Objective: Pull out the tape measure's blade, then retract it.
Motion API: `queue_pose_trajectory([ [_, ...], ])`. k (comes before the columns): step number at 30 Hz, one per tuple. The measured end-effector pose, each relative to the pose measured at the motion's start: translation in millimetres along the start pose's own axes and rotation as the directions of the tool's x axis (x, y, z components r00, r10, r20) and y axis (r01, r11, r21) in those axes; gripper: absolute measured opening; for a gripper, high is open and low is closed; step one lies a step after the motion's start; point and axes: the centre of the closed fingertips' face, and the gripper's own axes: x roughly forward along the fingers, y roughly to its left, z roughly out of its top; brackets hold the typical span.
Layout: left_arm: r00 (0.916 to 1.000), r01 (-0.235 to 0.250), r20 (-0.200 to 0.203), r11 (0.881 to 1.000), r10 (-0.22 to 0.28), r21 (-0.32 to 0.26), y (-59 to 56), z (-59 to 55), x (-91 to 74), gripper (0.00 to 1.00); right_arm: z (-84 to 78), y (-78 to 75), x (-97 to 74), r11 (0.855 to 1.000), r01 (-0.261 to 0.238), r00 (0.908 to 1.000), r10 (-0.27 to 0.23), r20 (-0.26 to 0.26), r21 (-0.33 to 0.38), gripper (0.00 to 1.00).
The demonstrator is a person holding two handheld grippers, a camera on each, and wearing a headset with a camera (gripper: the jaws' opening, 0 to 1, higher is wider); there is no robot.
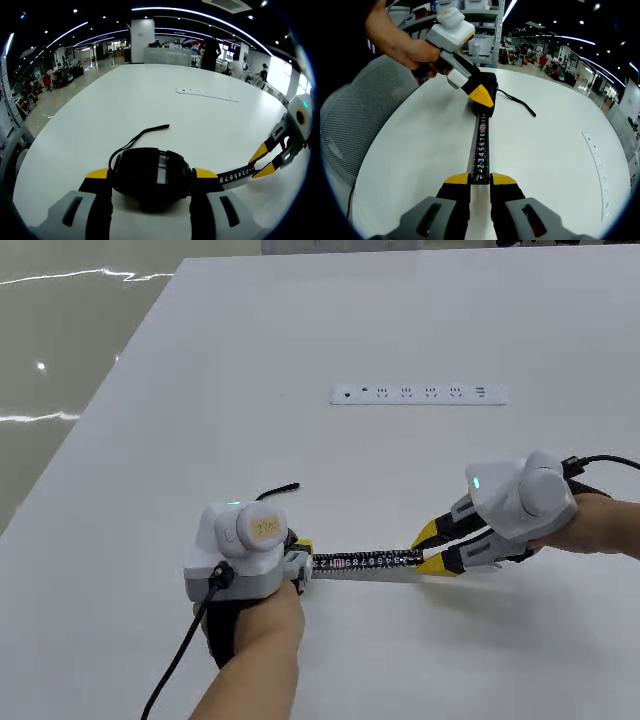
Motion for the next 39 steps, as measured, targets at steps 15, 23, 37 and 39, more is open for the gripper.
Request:
queue_pose_trajectory([
  [15,1.0,-0.002,0.006,1.0,0.002,-0.003,0.3,0.4,2.0,0.58,3.1,-0.4,2.6,1.0,0.0,1.0,0.0,0.004,0.0,0.14],
  [23,0.9999,0.001,0.01,1.0,-0.001,-0.003,-0.1,0.2,2.7,0.59,2.4,-1.7,6.0,1.0,-0.003,1.0,0.003,0.003,-0.004,0.14],
  [37,0.9999,0.003,0.013,1.0,-0.003,0.003,-0.6,0.3,0.6,0.59,7.6,1.0,8.8,1.0,-0.001,1.0,0.002,0.005,-0.005,0.14],
  [39,0.9999,0.002,0.013,1.0,-0.002,0.003,-0.4,0.0,1.5,0.59,7.8,0.8,9.8,1.0,-0.002,1.0,0.002,0.006,-0.004,0.14],
])
